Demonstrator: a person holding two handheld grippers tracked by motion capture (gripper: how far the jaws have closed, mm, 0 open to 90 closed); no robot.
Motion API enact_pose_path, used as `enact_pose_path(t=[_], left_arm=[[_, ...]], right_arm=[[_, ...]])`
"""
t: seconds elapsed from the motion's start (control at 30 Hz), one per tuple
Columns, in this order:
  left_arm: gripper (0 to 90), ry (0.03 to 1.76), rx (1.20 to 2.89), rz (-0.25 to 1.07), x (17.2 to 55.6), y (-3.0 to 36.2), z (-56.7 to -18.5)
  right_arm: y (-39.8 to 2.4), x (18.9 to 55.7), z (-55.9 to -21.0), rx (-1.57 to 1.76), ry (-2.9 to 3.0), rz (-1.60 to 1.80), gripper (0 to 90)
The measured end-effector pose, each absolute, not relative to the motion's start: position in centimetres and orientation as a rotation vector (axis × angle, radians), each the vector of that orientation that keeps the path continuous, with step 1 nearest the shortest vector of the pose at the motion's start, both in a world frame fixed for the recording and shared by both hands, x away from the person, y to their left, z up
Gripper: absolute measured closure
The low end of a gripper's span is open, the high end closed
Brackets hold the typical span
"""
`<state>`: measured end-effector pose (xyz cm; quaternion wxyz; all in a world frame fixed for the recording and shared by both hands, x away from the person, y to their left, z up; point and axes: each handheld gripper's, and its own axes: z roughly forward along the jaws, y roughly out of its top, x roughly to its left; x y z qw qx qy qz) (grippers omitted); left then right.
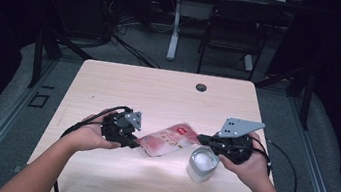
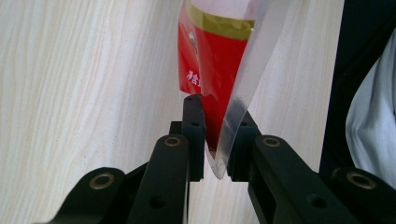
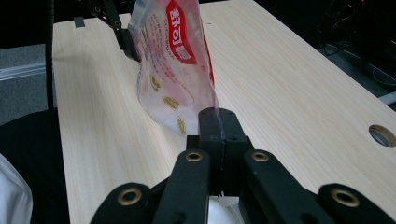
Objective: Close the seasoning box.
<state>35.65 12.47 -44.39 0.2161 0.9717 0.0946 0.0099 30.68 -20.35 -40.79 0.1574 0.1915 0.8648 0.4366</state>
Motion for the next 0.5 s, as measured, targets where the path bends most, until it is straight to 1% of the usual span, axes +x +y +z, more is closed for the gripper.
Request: enact_pose_path(t=[0.5], left_arm=[[81.5,0.333,2.665,0.024,36.6,12.8,-45.8]], right_arm=[[-18.8,31.7,-39.9,0.521,2.49,1.185,90.0]])
